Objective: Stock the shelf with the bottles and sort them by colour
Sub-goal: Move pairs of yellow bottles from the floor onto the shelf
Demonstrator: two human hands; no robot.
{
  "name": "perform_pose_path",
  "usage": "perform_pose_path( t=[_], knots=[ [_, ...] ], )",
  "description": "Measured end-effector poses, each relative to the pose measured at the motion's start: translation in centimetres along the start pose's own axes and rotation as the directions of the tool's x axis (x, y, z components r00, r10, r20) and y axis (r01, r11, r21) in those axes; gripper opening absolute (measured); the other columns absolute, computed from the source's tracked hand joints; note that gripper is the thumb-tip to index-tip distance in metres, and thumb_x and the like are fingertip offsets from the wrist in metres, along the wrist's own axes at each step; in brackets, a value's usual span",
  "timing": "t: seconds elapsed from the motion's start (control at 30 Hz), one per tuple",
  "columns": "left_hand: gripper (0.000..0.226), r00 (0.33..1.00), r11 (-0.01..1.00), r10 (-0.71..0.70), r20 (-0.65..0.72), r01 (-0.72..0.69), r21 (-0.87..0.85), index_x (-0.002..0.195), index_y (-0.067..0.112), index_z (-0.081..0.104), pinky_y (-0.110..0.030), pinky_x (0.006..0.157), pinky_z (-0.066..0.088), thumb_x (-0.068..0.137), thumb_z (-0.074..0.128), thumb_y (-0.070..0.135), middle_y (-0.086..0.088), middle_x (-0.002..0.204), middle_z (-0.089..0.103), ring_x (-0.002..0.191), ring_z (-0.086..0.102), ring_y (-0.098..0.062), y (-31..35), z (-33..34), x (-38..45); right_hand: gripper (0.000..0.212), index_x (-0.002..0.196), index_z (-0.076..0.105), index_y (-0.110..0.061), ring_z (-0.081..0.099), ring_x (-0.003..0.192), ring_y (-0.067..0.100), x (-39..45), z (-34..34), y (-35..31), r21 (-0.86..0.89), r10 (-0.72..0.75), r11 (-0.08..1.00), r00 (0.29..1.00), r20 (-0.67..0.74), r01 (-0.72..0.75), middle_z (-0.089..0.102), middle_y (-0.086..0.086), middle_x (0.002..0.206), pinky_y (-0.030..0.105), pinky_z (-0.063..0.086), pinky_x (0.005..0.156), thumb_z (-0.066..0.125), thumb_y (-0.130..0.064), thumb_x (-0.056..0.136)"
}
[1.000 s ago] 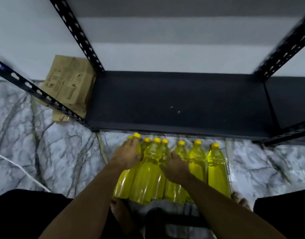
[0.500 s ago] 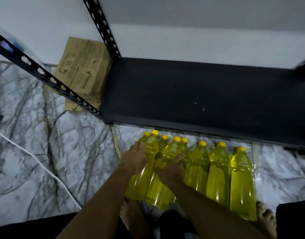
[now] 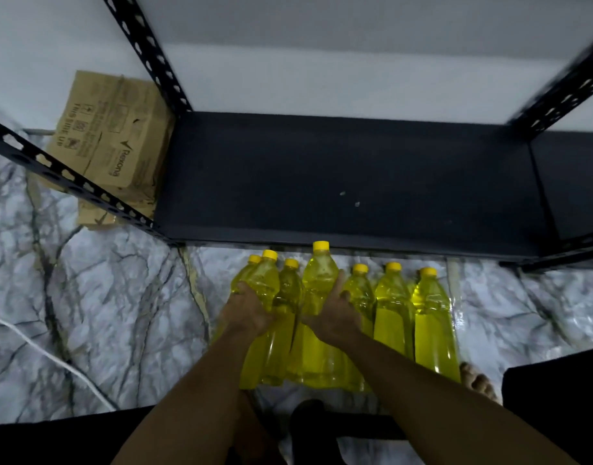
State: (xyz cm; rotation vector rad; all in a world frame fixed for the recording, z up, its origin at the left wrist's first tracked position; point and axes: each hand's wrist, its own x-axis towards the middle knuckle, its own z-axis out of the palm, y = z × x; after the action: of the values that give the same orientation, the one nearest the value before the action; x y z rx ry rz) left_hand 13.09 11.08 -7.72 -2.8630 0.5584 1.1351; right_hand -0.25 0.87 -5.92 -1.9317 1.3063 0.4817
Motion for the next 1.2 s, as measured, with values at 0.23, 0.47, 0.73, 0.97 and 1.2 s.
perform_pose_path(
  t=[0.23,0.47,0.73,0.97,1.2],
  knots=[
    [0.097,0.992,0.991,0.057,-0.115,-0.07,-0.11,0.136,0.008,0.027,-0.04,0.085,0.047,0.067,0.081,0.05,-0.013,0.127,0.055,0.114,0.058,-0.034,1.7,-1.4,-2.6,0.127,0.149,-0.021,-0.016,0.048,0.126,0.037,-0.8,-3.5,1.4,-0.012,-0.125,0.992,0.99,-0.07,0.124,0.027,0.02,0.153,0.042,0.048,0.092,0.076,-0.05,0.074],
    [0.076,0.947,0.965,0.141,-0.29,-0.197,-0.174,0.117,0.011,0.03,-0.036,0.074,0.047,0.07,0.076,0.049,-0.012,0.121,0.056,0.106,0.06,-0.035,6.1,-5.3,-7.5,0.134,0.145,-0.028,-0.028,0.055,0.117,0.032,-3.5,-9.1,1.1,0.107,-0.177,0.972,0.953,-0.247,0.209,0.039,0.011,0.143,0.046,0.051,0.089,0.079,-0.05,0.068],
    [0.084,0.797,0.847,0.295,-0.526,-0.473,-0.242,0.125,0.015,0.024,-0.039,0.074,0.051,0.066,0.075,0.048,-0.002,0.103,0.057,0.091,0.061,-0.029,11.4,-10.8,-15.1,0.128,0.148,-0.022,-0.029,0.054,0.115,0.033,-8.9,-18.0,1.5,0.156,-0.278,0.904,0.825,-0.492,0.398,0.036,0.007,0.143,0.041,0.047,0.082,0.078,-0.044,0.07],
    [0.089,0.639,0.776,0.373,-0.673,-0.613,-0.151,0.128,0.014,0.025,-0.034,0.073,0.046,0.065,0.078,0.048,0.001,0.105,0.056,0.093,0.063,-0.03,15.7,-14.7,-21.7,0.127,0.15,-0.016,-0.03,0.057,0.113,0.029,-14.7,-24.0,2.8,0.077,-0.344,0.842,0.642,-0.685,0.534,0.036,0.002,0.147,0.036,0.048,0.077,0.079,-0.046,0.068],
    [0.084,0.474,0.683,0.412,-0.778,-0.726,-0.08,0.124,0.011,0.032,-0.032,0.07,0.038,0.063,0.082,0.042,0.002,0.097,0.051,0.094,0.062,-0.036,18.3,-18.8,-27.7,0.125,0.144,-0.021,-0.04,0.057,0.115,0.026,-20.7,-28.8,3.4,-0.014,-0.365,0.809,0.483,-0.796,0.587,0.035,-0.002,0.15,0.031,0.044,0.074,0.077,-0.052,0.067]
  ],
)
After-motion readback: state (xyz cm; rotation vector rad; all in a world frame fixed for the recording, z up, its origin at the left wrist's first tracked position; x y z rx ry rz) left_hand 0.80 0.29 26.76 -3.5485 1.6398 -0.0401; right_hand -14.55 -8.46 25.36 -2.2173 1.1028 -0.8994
